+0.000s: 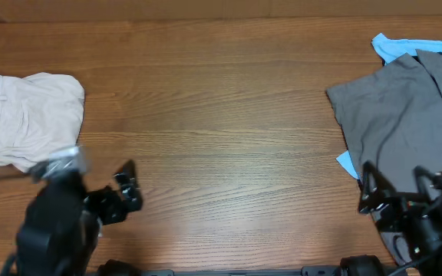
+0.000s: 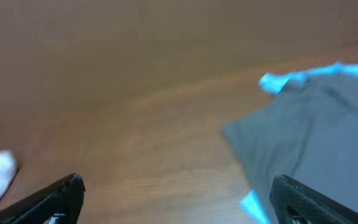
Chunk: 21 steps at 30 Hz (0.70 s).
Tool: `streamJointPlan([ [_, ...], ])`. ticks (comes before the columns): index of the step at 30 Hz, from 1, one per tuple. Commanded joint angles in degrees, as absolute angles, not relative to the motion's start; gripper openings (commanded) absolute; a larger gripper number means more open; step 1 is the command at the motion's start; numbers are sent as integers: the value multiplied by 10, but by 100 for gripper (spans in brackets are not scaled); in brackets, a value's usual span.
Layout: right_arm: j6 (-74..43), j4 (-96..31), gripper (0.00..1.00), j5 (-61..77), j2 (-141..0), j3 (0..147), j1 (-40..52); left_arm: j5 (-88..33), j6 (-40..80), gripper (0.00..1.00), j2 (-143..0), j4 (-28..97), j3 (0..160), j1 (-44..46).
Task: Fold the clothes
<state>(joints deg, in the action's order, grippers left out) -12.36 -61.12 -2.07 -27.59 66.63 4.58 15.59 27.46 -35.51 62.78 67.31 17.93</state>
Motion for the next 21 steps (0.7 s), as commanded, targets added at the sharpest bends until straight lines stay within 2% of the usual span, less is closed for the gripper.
streamJointPlan([
  [1,-119,-573,100,-109,-291,648,45,332,271,100,-323,573,584,182],
  [3,-120,-541,100,-143,-300,627,45,372,245,100,-321,535,544,182],
  [5,-120,-491,100,-182,-303,597,45,337,178,100,-333,479,510,183],
  [8,-120,-470,100,-197,-303,588,45,326,163,100,-341,473,508,183],
  [21,-125,-529,100,-156,-289,588,45,321,143,100,-340,476,508,183],
])
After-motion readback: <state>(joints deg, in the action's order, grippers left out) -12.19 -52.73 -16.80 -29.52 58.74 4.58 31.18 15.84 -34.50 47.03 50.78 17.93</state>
